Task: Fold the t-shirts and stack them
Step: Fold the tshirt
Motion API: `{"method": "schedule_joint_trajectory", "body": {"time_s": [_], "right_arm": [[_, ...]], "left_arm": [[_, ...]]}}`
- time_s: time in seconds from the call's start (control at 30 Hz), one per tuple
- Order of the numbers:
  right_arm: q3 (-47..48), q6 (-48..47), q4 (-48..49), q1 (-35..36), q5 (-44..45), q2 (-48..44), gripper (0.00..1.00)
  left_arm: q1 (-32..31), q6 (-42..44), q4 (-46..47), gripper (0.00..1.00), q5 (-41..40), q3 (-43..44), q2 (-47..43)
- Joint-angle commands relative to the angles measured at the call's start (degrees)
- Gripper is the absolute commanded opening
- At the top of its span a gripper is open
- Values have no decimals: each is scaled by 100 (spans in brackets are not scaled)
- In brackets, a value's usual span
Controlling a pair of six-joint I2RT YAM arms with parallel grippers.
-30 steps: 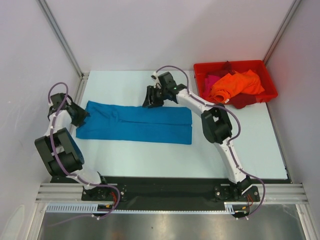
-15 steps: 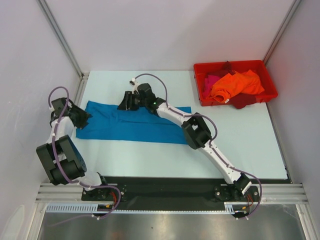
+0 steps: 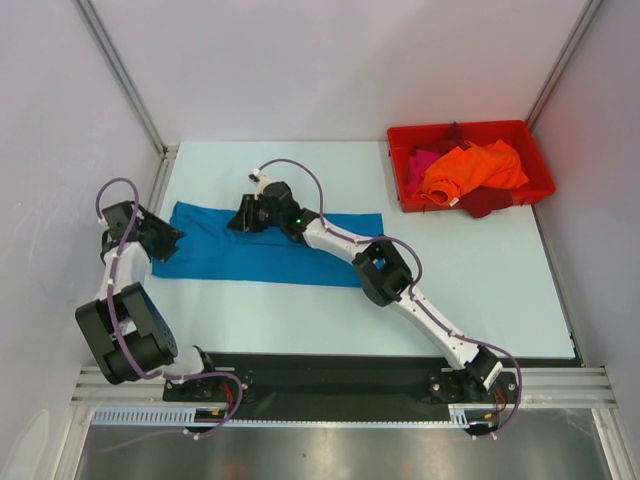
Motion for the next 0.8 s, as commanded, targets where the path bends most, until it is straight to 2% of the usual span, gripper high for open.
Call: {"method": "schedule_joint_trajectory", "body": {"time_s": [0.0,0.53,0.77], "right_arm": [[377,-11,344,35,242,151,36],[456,-205,300,62,498,353,44],[570,-46,529,123,471,485,40]], "left_arm": [[73,-29,217,51,219,-81,-382],[231,50,200,50,448,-178,-523],[283,41,235,51,474,-213,-514]]}}
